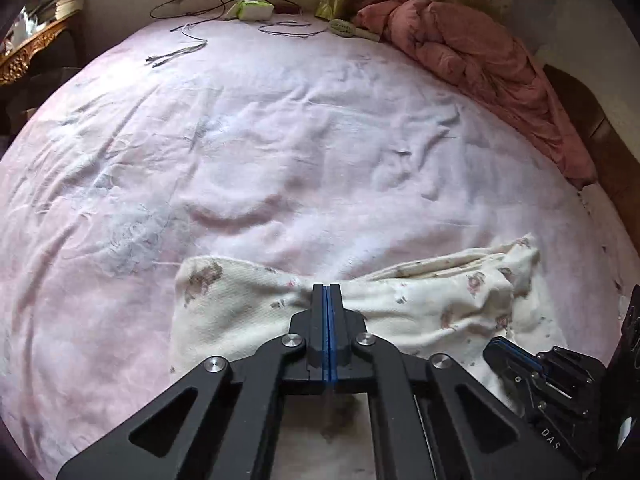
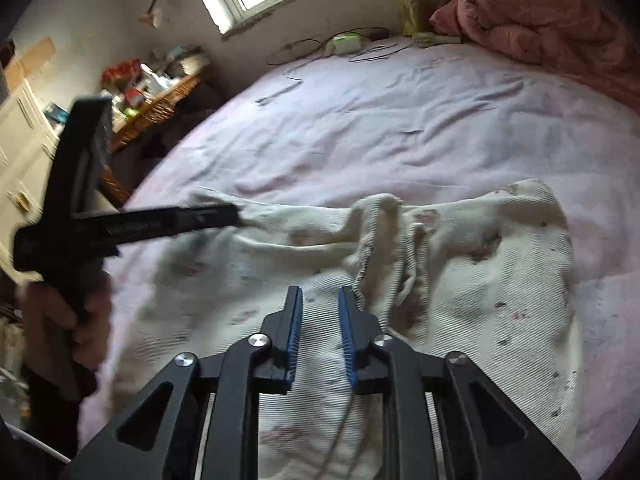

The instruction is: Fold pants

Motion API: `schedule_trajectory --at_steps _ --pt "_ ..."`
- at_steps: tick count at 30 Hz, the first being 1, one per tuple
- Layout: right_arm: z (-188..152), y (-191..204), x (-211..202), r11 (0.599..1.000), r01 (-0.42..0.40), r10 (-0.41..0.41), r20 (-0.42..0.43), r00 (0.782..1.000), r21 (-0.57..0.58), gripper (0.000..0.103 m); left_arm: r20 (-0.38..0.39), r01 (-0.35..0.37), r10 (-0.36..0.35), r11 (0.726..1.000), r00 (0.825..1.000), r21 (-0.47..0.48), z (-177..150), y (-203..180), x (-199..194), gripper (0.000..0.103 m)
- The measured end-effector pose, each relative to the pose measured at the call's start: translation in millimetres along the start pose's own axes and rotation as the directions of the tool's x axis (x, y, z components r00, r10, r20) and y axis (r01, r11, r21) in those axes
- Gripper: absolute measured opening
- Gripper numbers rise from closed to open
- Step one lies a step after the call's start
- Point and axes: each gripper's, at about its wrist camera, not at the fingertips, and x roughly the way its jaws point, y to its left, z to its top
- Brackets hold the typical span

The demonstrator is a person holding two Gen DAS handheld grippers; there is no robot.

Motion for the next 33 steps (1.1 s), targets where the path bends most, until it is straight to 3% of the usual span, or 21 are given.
schedule_trajectory --at_steps 1,3,6,9,12,13,14,16,19,21,23,26,28,30,33 --pt "-1 -7 10 0.999 -0.012 0.013 -0.035 0.999 0.041 0.0 0.005 -0.032 0.032 0.999 0.999 0.011 -3 3 6 0.003" --pt "-1 -19 15 0.993 -0.049 0.056 -0.061 0.997 0.106 0.0 -0.003 -0.025 0.025 1.0 1.0 0.001 -11 10 16 0.003" --pt "-3 -7 11 0.999 0.003 -0.001 -0.05 0.999 0.042 0.0 0.036 0.013 -0.013 1.0 0.999 -0.02 -13 17 7 0.003" --pt "-4 6 -1 0.999 0.036 -0.037 -0.029 0.999 -0.025 0.0 0.098 -0.039 0.031 0.997 0.995 0.074 -19 3 -19 0.003" --pt "-5 5 -42 1.0 -0.001 0.002 0.022 1.0 -0.03 0.005 0.188 -0.05 0.026 0.991 0.982 0.124 -41 -4 -63 0.025" --pt "-6 4 -57 1.0 -0.015 0.016 0.045 0.999 -0.024 0.013 0.205 -0.047 0.024 0.993 0.978 0.109 -49 -2 -77 0.038" --pt "-9 4 -71 0.999 -0.028 0.029 0.062 0.998 -0.022 0.023 0.217 -0.05 0.029 0.995 0.976 0.092 -57 2 -88 0.044" --pt "-18 6 -91 0.998 -0.051 0.053 0.074 0.996 -0.025 0.025 0.246 -0.079 0.062 0.995 0.967 0.061 -77 11 -108 0.045" --pt "-42 21 -108 0.993 -0.113 0.114 0.051 0.992 -0.027 0.025 0.232 -0.065 0.058 0.998 0.971 0.023 -110 25 -123 0.062" --pt "-62 35 -113 0.99 -0.133 0.134 0.019 0.991 -0.041 0.025 0.222 -0.054 0.053 0.999 0.974 -0.004 -131 32 -127 0.063" --pt "-85 44 -115 0.996 -0.073 0.076 0.038 0.996 -0.057 0.025 0.206 -0.052 0.057 0.998 0.977 -0.031 -152 35 -125 0.07" --pt "-112 41 -99 0.998 0.019 -0.018 0.024 1.0 -0.054 0.029 0.162 -0.008 0.023 0.996 0.986 -0.093 -175 43 -112 0.072" --pt "-127 35 -87 0.999 0.029 -0.028 0.028 0.999 -0.041 0.029 0.12 0.033 -0.015 0.989 0.993 -0.144 -188 47 -99 0.074" --pt "-132 37 -90 0.997 0.054 -0.05 0.066 0.997 -0.058 0.029 0.142 0.066 -0.039 0.979 0.989 -0.192 -196 52 -96 0.078" --pt "-129 41 -93 0.994 0.079 -0.075 0.056 0.996 -0.076 0.029 0.15 0.094 -0.063 0.972 0.987 -0.214 -200 52 -97 0.078"
